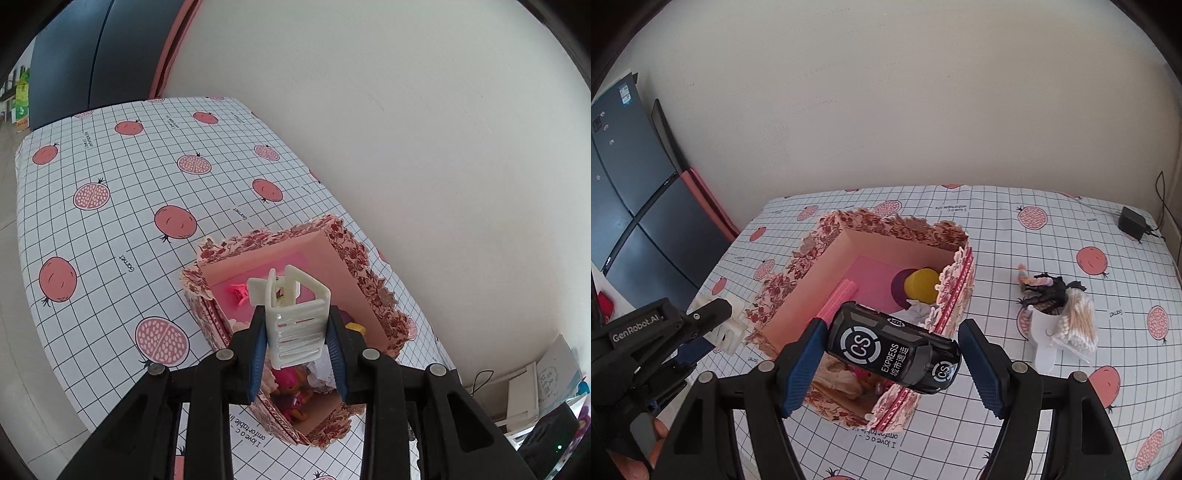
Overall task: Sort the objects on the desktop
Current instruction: 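Open both grippers to drop the clip and car into the box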
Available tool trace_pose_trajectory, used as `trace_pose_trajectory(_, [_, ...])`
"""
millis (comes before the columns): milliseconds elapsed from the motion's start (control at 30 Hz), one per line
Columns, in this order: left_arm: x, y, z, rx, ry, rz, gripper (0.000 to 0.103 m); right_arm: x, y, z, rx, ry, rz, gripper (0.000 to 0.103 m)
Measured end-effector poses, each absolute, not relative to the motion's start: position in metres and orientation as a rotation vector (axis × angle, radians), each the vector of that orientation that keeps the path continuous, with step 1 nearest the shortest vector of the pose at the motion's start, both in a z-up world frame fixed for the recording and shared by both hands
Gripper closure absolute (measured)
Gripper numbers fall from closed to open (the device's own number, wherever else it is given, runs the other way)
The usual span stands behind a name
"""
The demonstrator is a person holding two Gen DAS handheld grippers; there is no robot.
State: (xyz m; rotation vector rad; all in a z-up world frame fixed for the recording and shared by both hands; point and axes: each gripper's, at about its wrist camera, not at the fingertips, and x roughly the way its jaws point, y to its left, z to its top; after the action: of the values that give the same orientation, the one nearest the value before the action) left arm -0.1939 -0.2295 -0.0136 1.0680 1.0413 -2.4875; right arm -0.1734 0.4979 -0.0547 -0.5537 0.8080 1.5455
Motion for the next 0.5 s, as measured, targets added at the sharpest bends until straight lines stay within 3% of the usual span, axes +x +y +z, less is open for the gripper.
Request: trace_pose_trajectory(500, [-0.207, -0.235, -0.033, 1.096, 1.011, -2.471, 0.071, -0.199, 0.508, -0.075, -0.602, 0.749, 1.67, 0.027])
